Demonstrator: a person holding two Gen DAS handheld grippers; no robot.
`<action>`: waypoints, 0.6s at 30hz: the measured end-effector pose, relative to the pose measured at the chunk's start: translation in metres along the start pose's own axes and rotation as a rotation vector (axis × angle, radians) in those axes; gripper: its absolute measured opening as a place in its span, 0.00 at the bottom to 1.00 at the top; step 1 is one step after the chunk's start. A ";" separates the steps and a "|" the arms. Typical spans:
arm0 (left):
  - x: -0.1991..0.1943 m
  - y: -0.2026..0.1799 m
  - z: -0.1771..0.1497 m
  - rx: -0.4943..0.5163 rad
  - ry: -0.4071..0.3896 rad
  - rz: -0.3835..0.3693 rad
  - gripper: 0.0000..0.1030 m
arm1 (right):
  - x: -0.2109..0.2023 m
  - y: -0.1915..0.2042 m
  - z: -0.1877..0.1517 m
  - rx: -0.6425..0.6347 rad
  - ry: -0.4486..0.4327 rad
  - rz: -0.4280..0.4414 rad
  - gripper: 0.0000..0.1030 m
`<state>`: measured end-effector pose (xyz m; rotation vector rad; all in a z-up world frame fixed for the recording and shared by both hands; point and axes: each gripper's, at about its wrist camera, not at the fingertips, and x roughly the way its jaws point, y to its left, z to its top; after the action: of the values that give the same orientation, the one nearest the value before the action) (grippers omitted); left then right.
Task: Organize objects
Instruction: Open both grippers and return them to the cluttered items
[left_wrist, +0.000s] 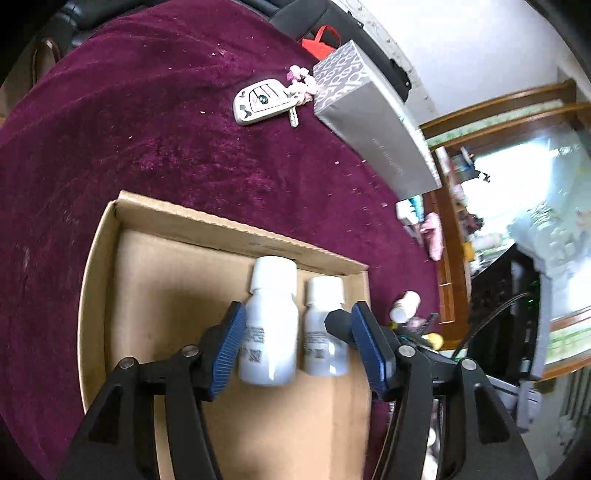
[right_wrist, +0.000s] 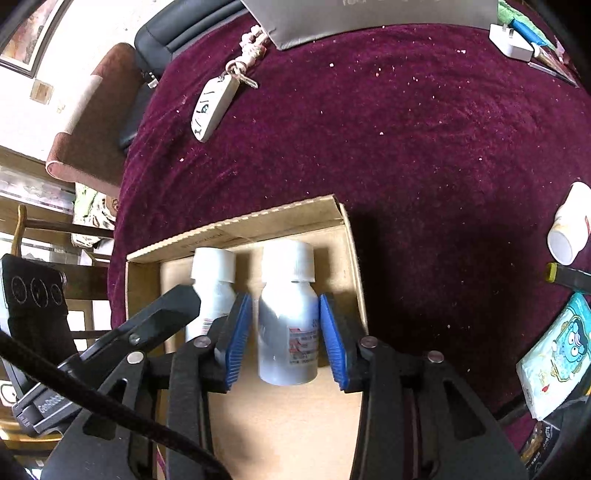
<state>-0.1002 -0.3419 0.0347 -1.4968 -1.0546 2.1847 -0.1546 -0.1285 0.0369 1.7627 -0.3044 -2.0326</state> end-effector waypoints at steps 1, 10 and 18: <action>-0.004 0.000 -0.002 -0.015 -0.003 -0.021 0.55 | -0.003 0.001 0.000 0.002 -0.008 0.004 0.41; -0.035 -0.005 -0.027 -0.152 -0.013 -0.237 0.61 | -0.050 -0.006 -0.022 0.000 -0.074 0.055 0.53; -0.050 -0.046 -0.064 -0.165 -0.072 -0.293 0.70 | -0.105 -0.050 -0.058 0.022 -0.160 0.094 0.53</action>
<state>-0.0289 -0.3144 0.0888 -1.2410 -1.4107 1.9993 -0.0965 -0.0300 0.0981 1.5704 -0.4520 -2.1135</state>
